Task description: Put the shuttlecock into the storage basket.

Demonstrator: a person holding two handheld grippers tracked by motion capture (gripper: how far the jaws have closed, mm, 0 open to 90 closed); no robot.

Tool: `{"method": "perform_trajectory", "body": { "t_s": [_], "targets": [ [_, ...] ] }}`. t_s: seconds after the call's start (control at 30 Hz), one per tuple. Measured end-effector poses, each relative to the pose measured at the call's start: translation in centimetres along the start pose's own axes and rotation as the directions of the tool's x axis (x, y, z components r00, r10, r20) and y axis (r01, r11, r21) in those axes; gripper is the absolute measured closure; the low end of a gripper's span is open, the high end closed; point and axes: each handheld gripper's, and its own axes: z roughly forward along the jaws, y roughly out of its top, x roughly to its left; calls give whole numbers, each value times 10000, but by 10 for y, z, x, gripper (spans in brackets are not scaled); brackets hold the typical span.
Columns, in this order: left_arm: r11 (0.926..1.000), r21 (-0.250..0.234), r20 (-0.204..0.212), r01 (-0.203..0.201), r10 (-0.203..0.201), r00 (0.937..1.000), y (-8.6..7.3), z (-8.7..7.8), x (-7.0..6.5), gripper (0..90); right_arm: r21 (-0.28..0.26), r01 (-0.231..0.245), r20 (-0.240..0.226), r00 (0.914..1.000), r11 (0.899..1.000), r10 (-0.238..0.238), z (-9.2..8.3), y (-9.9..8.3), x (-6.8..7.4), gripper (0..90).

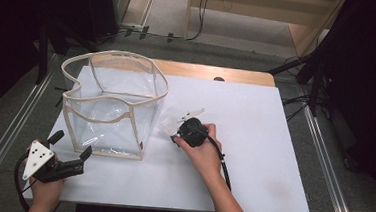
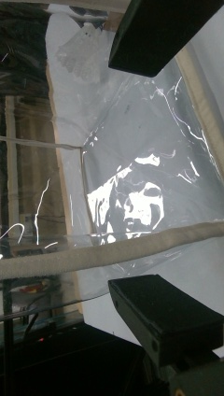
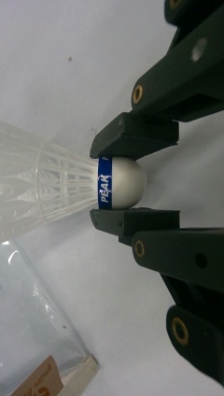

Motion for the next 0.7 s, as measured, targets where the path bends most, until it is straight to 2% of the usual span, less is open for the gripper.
{"method": "perform_trajectory", "body": {
  "t_s": [0.17, 0.7],
  "targets": [
    [10000, 2, 4, 0, 0, 10000, 0, 0, 0, 0, -157, -232, 80, 9997, 9996, 233, -8, -1, -5, 630],
    [10000, 23, 44, -58, 58, 10000, 0, 0, 0, 0, -798, -475, 256, 9984, 9957, 497, -29, -2, -18, 631]
  ]
}}
